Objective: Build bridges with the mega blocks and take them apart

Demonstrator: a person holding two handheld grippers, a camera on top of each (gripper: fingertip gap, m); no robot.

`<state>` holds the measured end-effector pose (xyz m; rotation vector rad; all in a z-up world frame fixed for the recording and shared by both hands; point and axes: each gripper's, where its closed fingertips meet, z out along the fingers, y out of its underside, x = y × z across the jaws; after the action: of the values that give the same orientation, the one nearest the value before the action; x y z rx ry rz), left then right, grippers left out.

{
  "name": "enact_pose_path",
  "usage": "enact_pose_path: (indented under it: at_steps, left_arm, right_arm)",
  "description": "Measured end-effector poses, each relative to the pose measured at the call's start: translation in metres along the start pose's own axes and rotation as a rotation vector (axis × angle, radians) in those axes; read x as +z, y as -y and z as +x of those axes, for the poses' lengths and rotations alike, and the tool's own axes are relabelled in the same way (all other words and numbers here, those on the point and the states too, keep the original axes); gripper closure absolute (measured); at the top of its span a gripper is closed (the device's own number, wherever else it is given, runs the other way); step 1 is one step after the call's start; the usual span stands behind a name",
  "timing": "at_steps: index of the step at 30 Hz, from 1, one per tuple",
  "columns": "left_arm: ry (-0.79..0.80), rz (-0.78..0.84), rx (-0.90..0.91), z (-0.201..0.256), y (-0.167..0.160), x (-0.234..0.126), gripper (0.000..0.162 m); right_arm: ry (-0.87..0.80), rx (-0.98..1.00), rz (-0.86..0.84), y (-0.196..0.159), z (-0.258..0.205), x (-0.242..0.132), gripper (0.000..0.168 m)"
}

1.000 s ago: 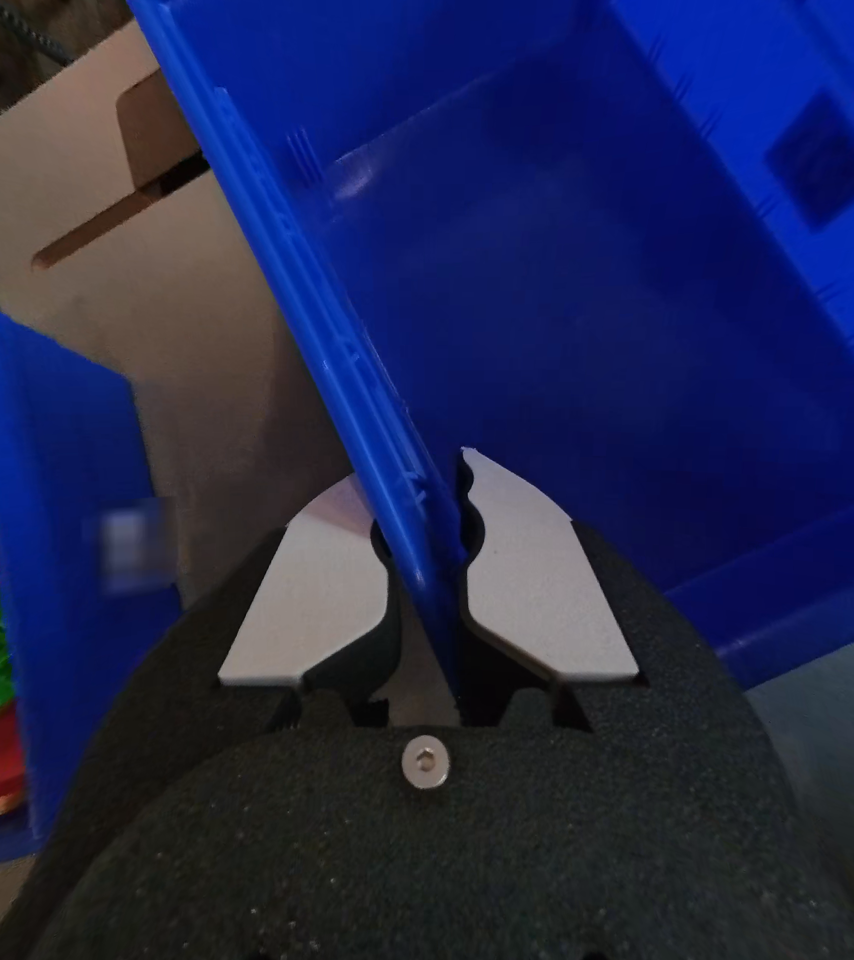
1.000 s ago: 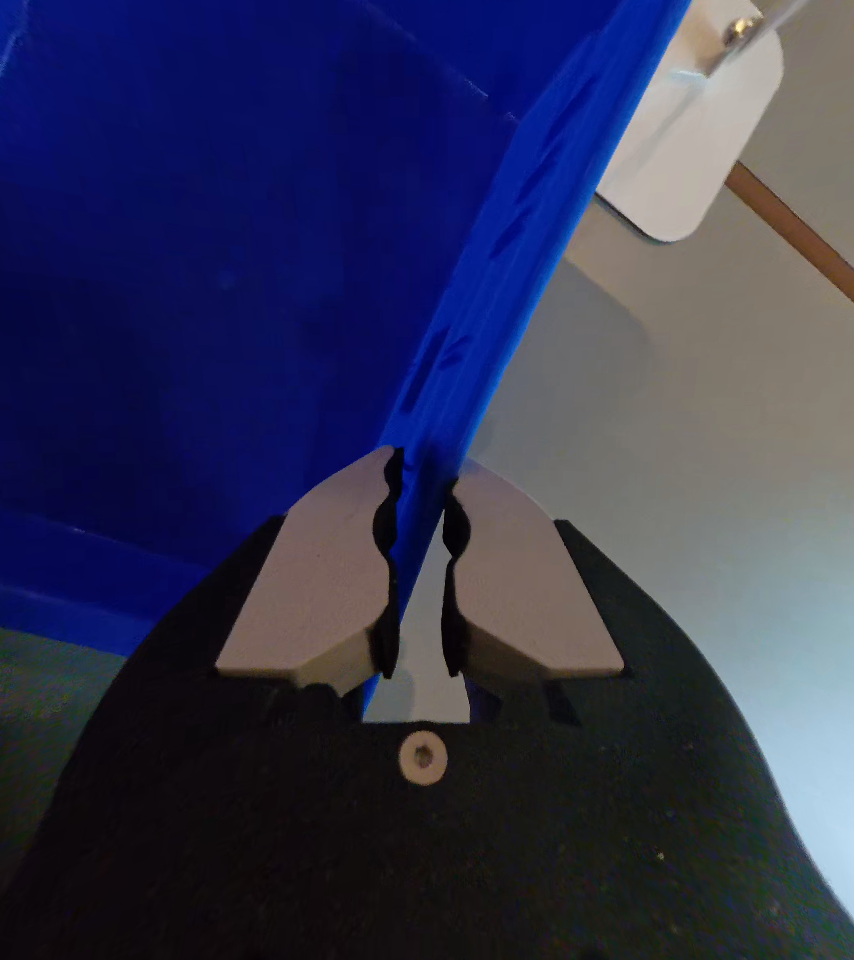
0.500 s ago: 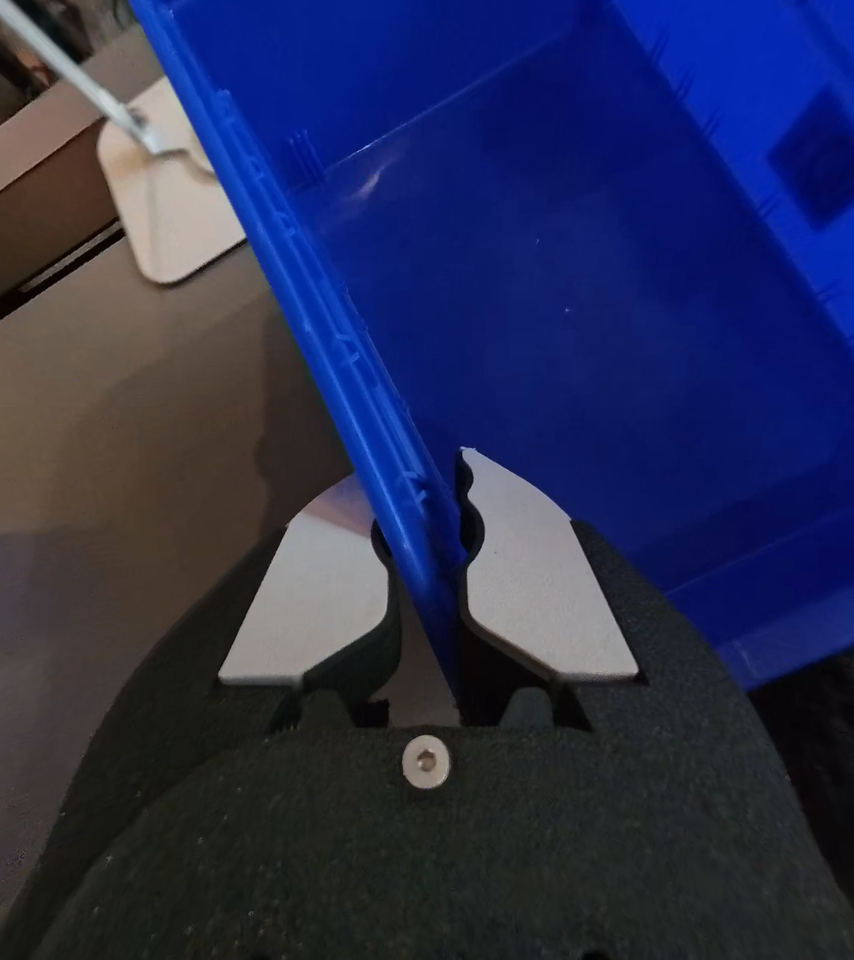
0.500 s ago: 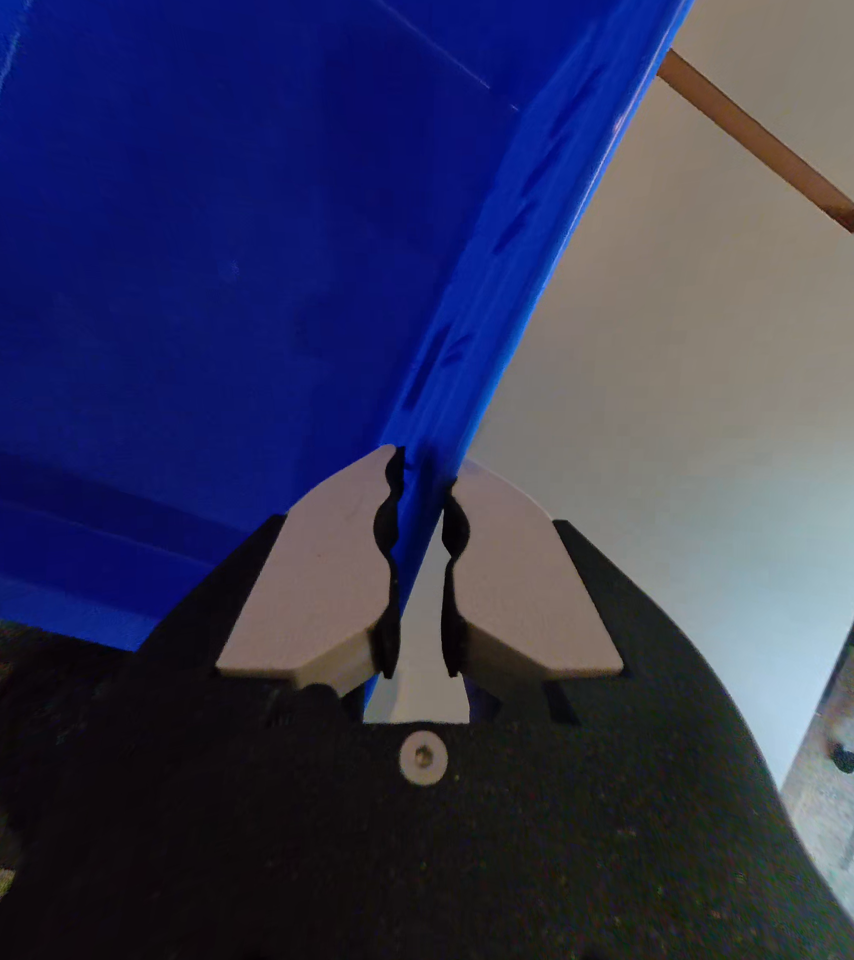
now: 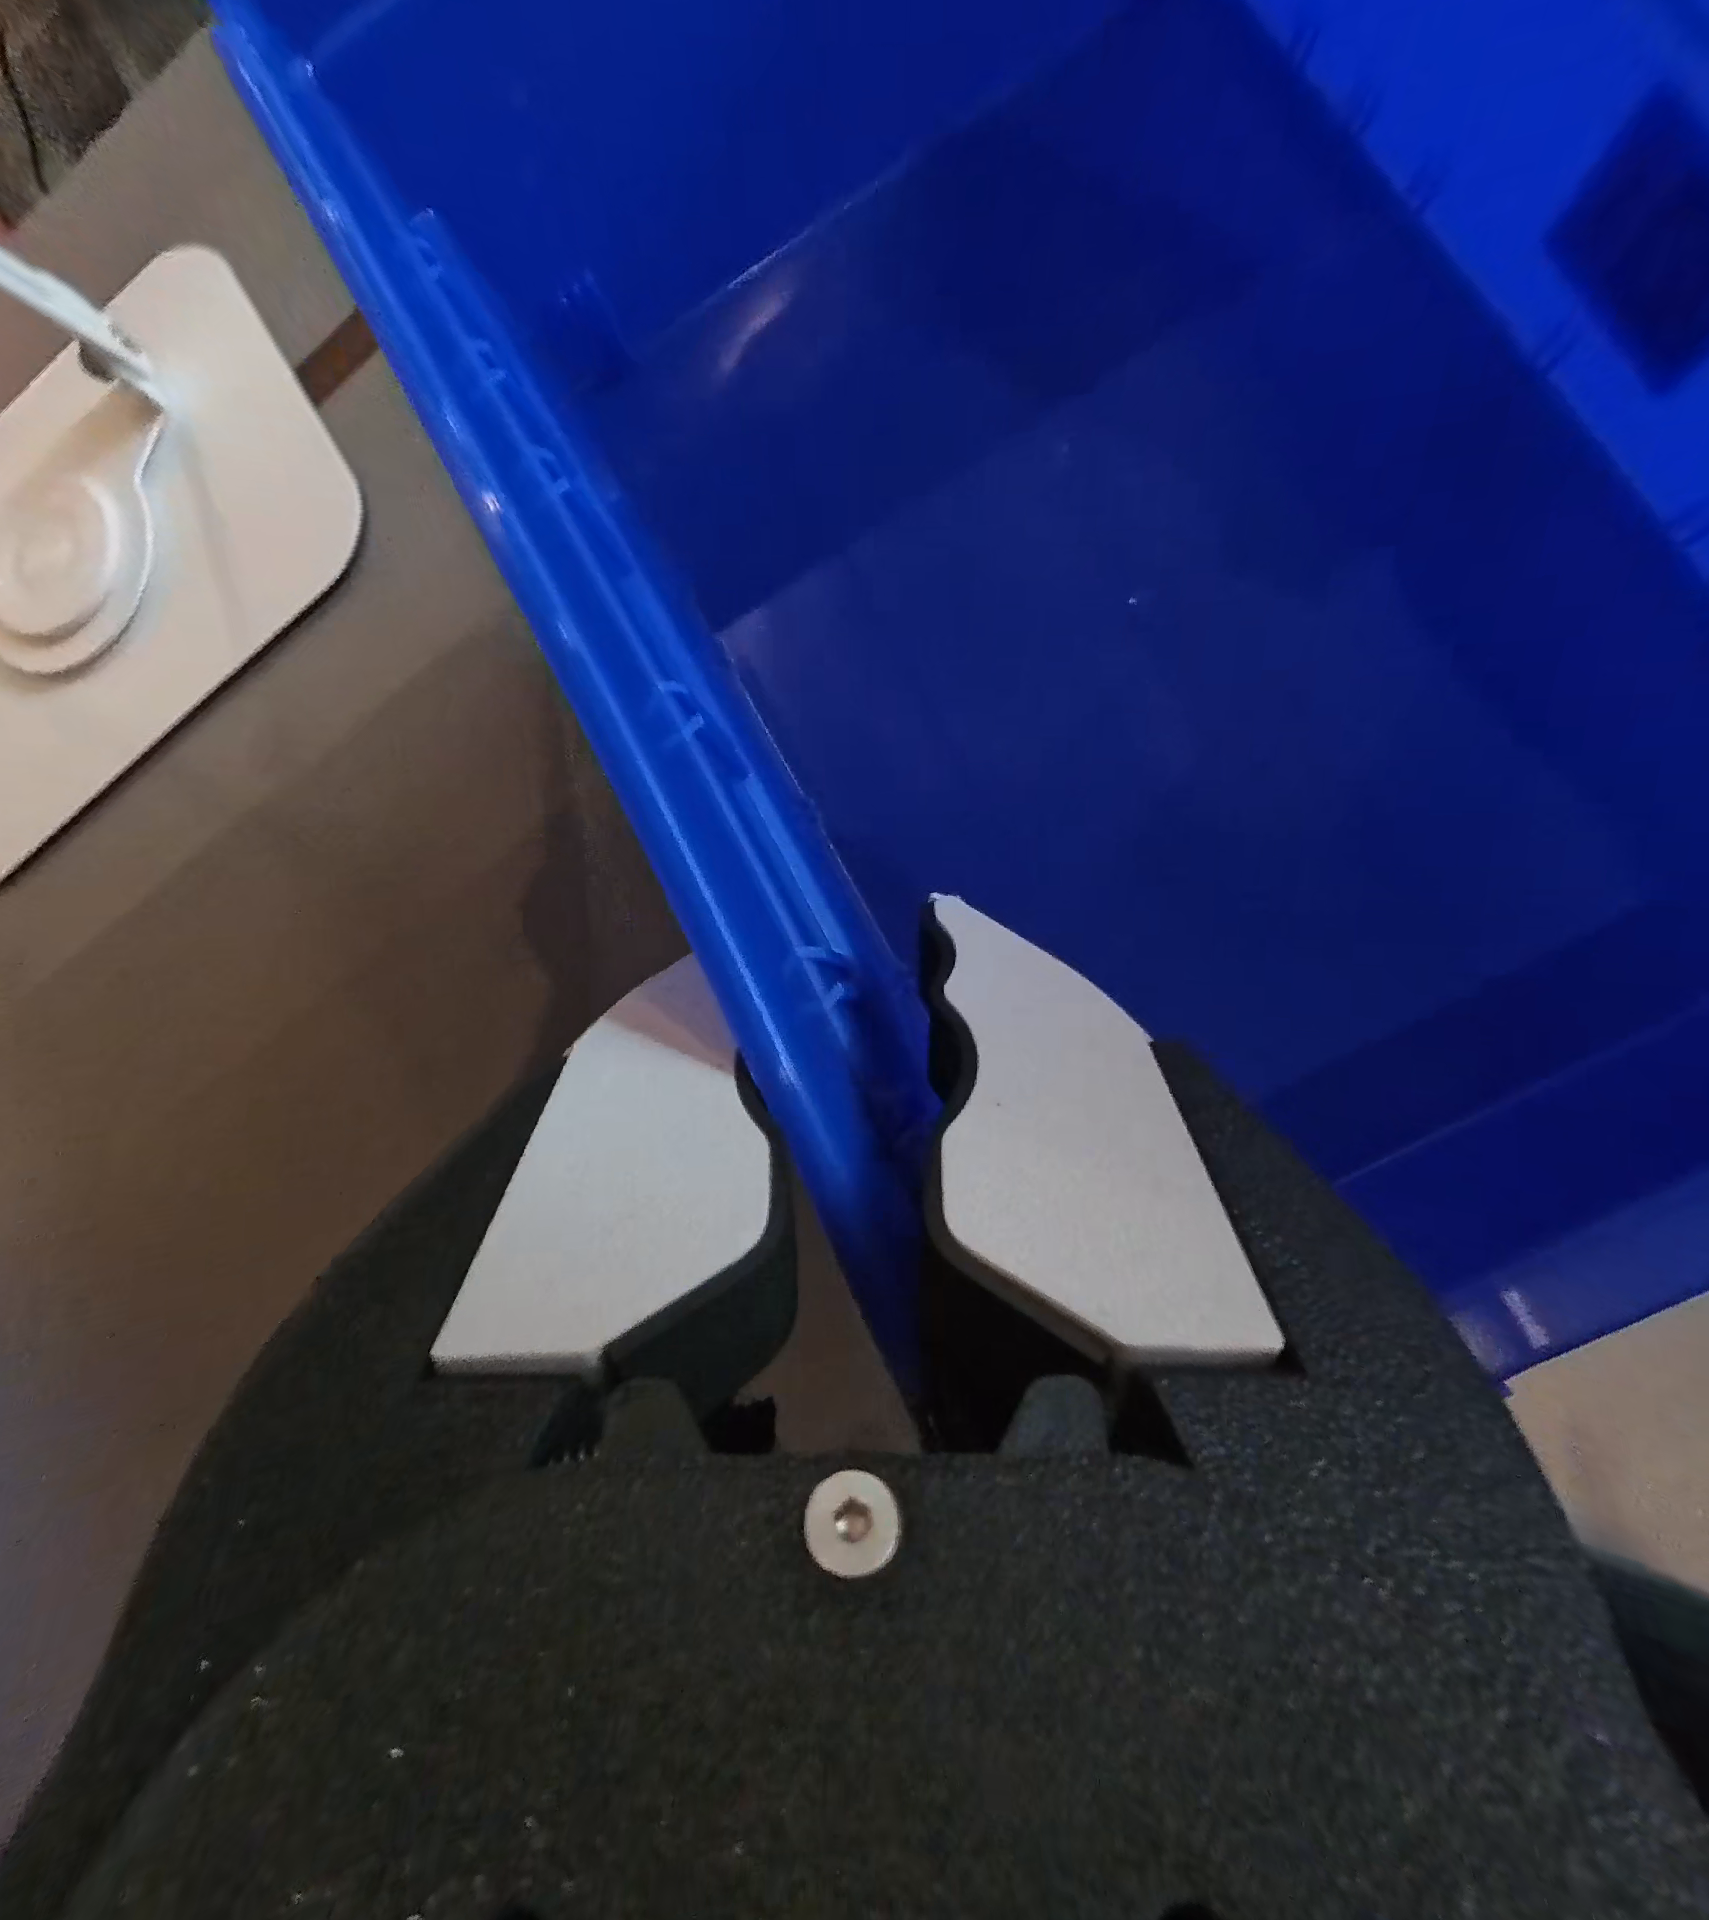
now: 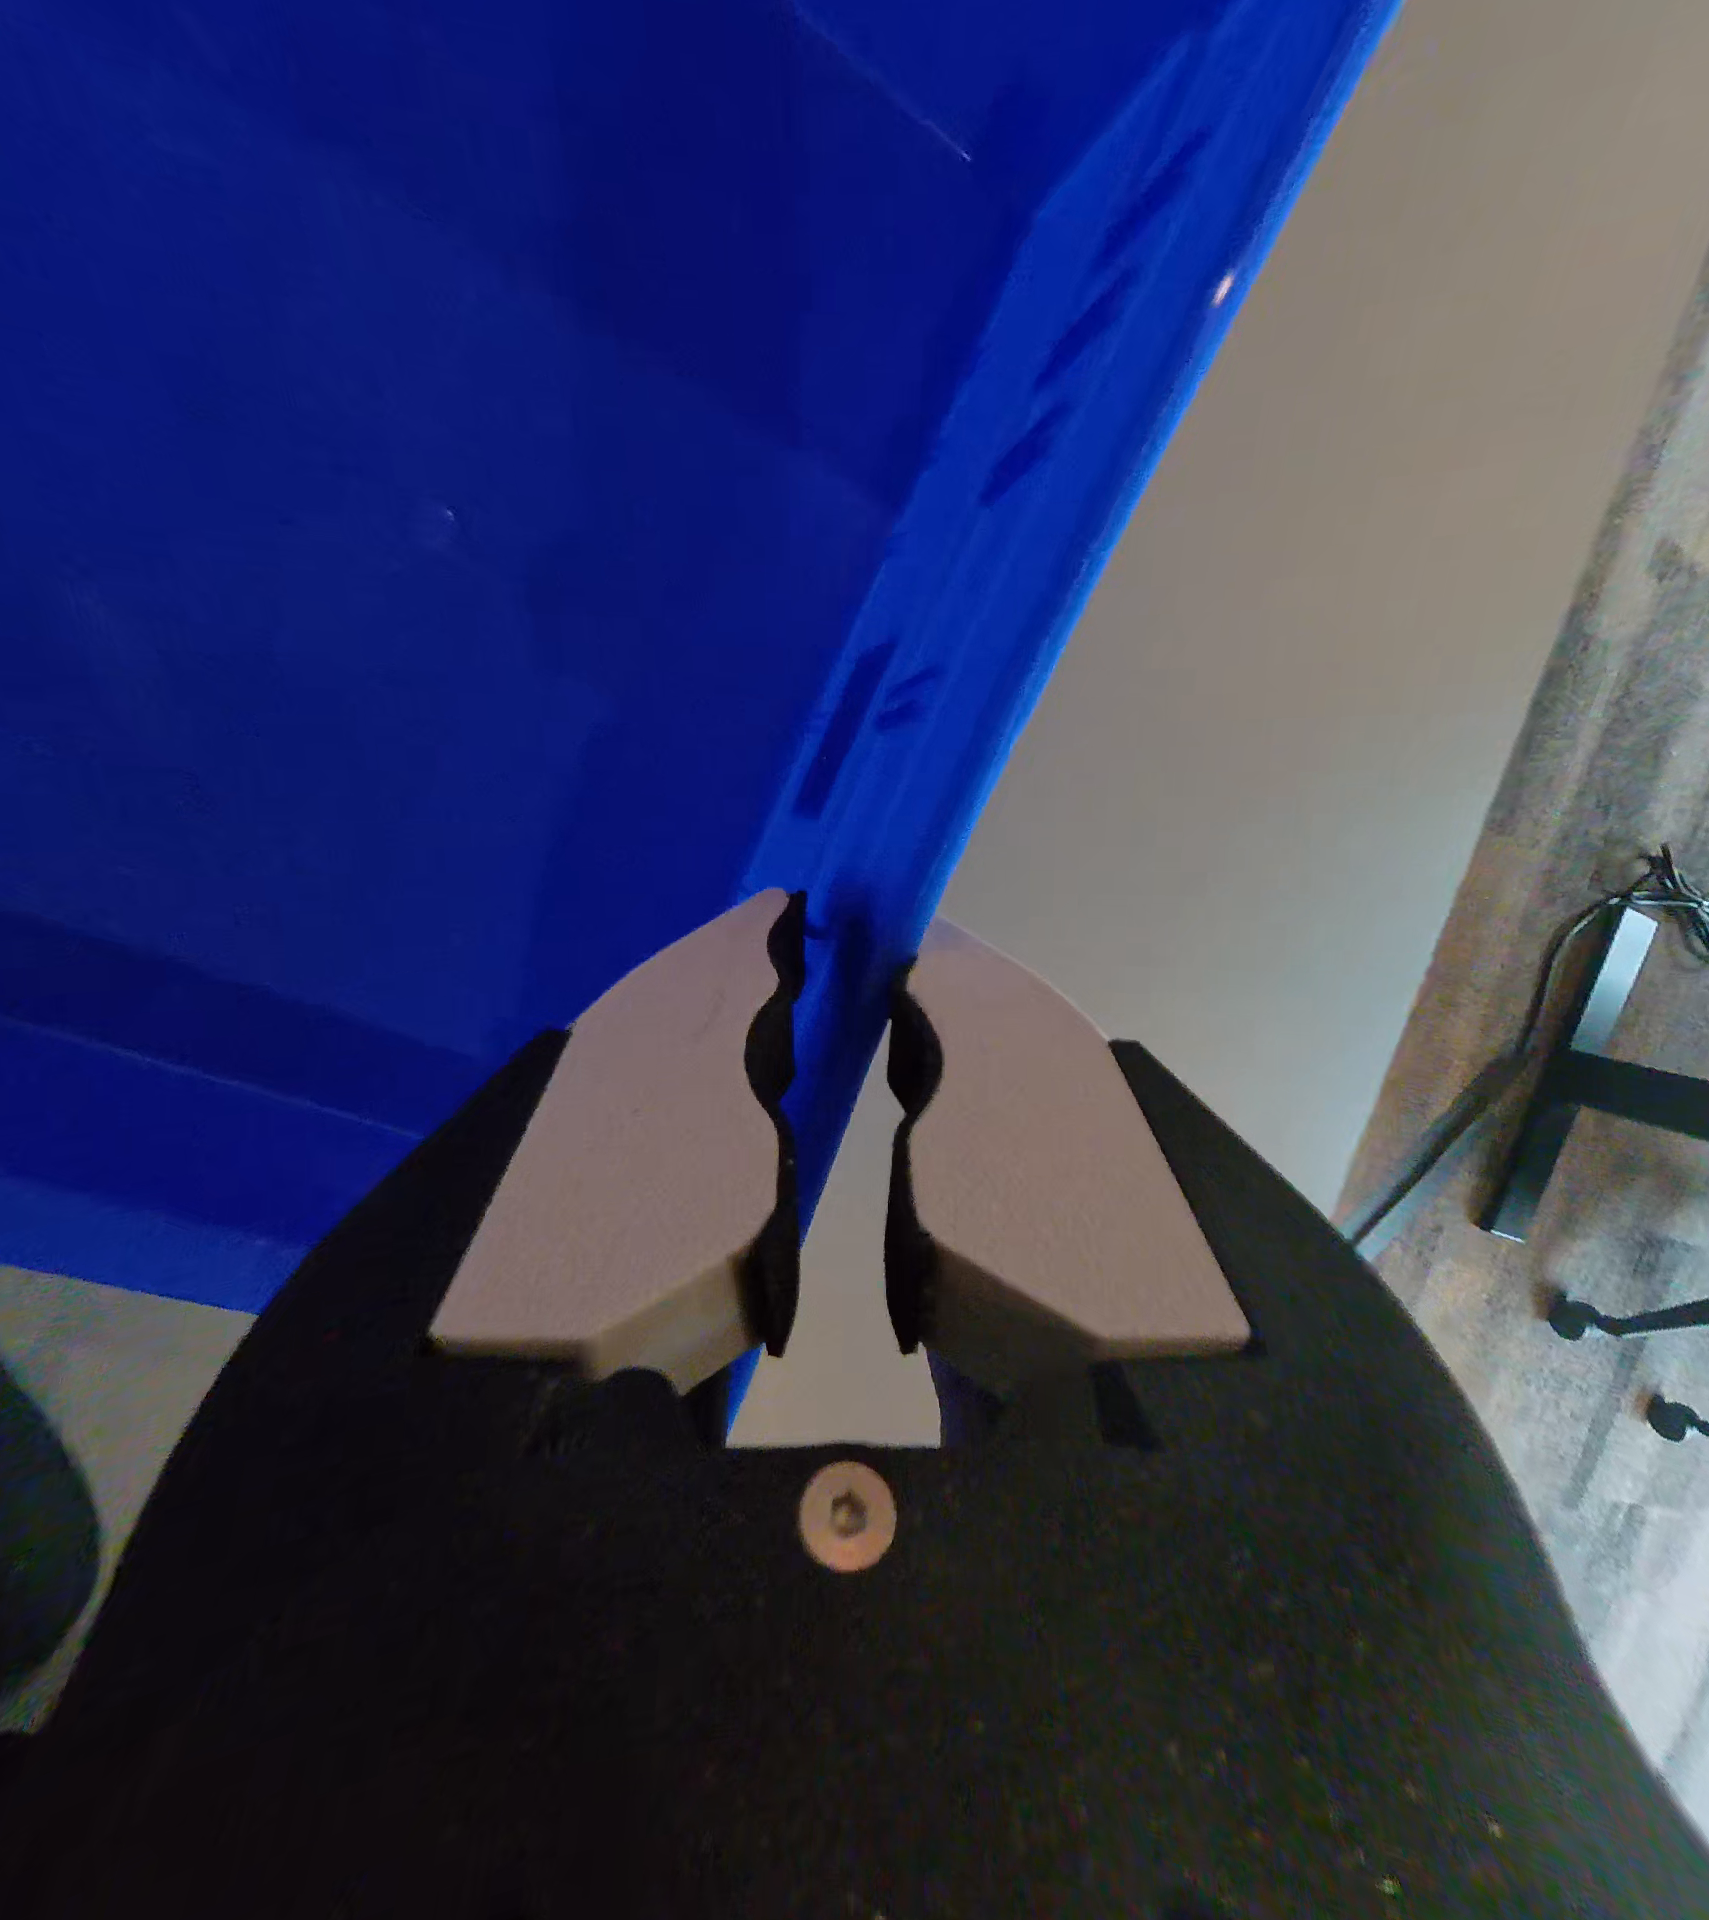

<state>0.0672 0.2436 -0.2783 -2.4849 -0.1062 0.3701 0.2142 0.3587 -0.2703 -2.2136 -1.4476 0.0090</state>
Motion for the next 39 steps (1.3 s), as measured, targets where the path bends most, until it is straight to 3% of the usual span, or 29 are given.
enact_pose_path:
  at_steps: [10,22,27,29,32,34,36,39]
  left_arm:
    - [-0.078,-0.024,0.041,0.067,0.019,0.023,0.133]
    - [-0.142,0.003,0.056,0.093,0.025,0.034,0.116]
    - [-0.157,0.069,0.103,0.096,0.027,0.032,0.102]
    - [-0.149,0.107,0.110,0.090,0.027,0.027,0.101]
    - [-0.113,0.211,0.117,0.070,0.034,0.010,0.106]
    - [-0.118,0.261,0.104,0.059,0.038,-0.002,0.096]
    - [-0.140,0.292,0.105,0.052,0.038,-0.015,0.087]
    - [-0.140,0.367,0.122,0.035,0.038,-0.041,0.086]
  right_arm:
    - [-0.034,-0.020,-0.047,-0.039,0.053,0.011,0.155]
    - [-0.050,-0.024,-0.042,-0.049,0.078,0.022,0.151]
    - [-0.089,-0.177,-0.045,-0.053,0.077,0.026,0.119]
    - [-0.124,-0.107,0.019,-0.045,0.081,0.016,0.110]
    - [-0.142,-0.029,0.078,-0.039,0.081,-0.003,0.084]
    - [-0.182,-0.023,0.105,-0.036,0.082,-0.016,0.074]
    - [-0.216,-0.024,0.127,-0.032,0.082,-0.029,0.066]
    - [-0.268,-0.018,0.172,-0.023,0.079,-0.054,0.062]
